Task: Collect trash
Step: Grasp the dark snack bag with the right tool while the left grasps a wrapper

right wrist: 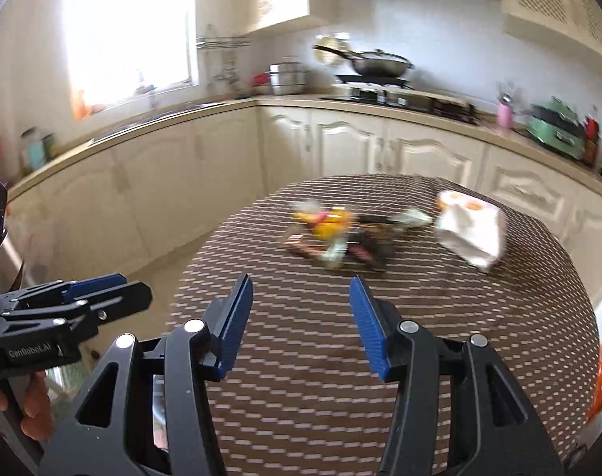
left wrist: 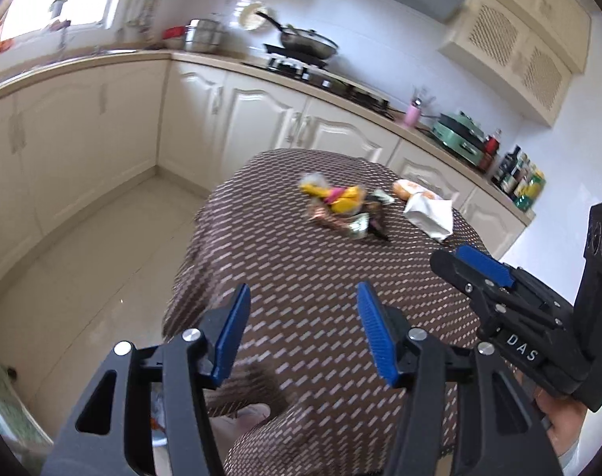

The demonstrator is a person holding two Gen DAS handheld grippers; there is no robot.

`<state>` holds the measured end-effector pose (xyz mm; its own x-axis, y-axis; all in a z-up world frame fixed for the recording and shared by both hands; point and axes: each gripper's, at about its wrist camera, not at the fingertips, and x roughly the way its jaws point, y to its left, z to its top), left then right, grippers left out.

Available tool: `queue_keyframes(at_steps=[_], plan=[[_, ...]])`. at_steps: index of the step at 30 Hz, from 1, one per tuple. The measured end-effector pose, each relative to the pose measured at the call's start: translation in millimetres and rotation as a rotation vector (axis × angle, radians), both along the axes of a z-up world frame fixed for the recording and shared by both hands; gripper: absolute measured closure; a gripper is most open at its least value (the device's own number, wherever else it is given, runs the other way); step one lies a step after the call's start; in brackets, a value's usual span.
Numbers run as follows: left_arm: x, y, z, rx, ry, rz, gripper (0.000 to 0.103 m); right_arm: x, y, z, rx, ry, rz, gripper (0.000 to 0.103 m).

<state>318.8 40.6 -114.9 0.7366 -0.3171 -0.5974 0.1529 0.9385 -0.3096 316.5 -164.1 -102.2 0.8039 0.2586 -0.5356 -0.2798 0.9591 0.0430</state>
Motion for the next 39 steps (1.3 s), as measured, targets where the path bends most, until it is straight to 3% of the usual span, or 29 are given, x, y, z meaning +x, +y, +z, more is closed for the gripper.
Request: queue_keyframes(at_steps=[5, 10, 25, 27, 28, 30, 31, 34, 39], plan=[[48, -39, 0, 0.024, 0.038, -0.034, 0.047, 24, -35, -6, 0.008, 0.034, -0.062, 0.053], [97, -62, -13, 0.057, 0.099, -0.004, 0.046, 54, -54, -15, 0.025, 0.080, -0.080, 0.053], [190, -76, -44, 0.072, 0.180, 0.049, 0.047, 118, -65, -26, 0.055, 0.167, -0.052, 0.049], [195, -77, -49, 0.077, 0.185, 0.042, 0.063, 123, -63, -29, 0.050, 0.178, -0.050, 0.049], [196, -77, -51, 0.080, 0.186, 0.048, 0.077, 125, -62, -30, 0.049, 0.185, -0.048, 0.049], [197, -74, -55, 0.057, 0.190, 0.046, 0.086, 130, -59, -33, 0.046, 0.200, -0.046, 0.049], [196, -72, -55, 0.035, 0.189, 0.043, 0.097, 131, -58, -34, 0.048, 0.207, -0.046, 0.049], [194, -67, -54, 0.016, 0.180, 0.021, 0.103, 138, -55, -39, 0.059, 0.230, -0.045, 0.049], [182, -59, -46, 0.026, 0.135, 0.019, 0.103, 149, -45, -43, 0.065, 0.260, -0.042, 0.049]])
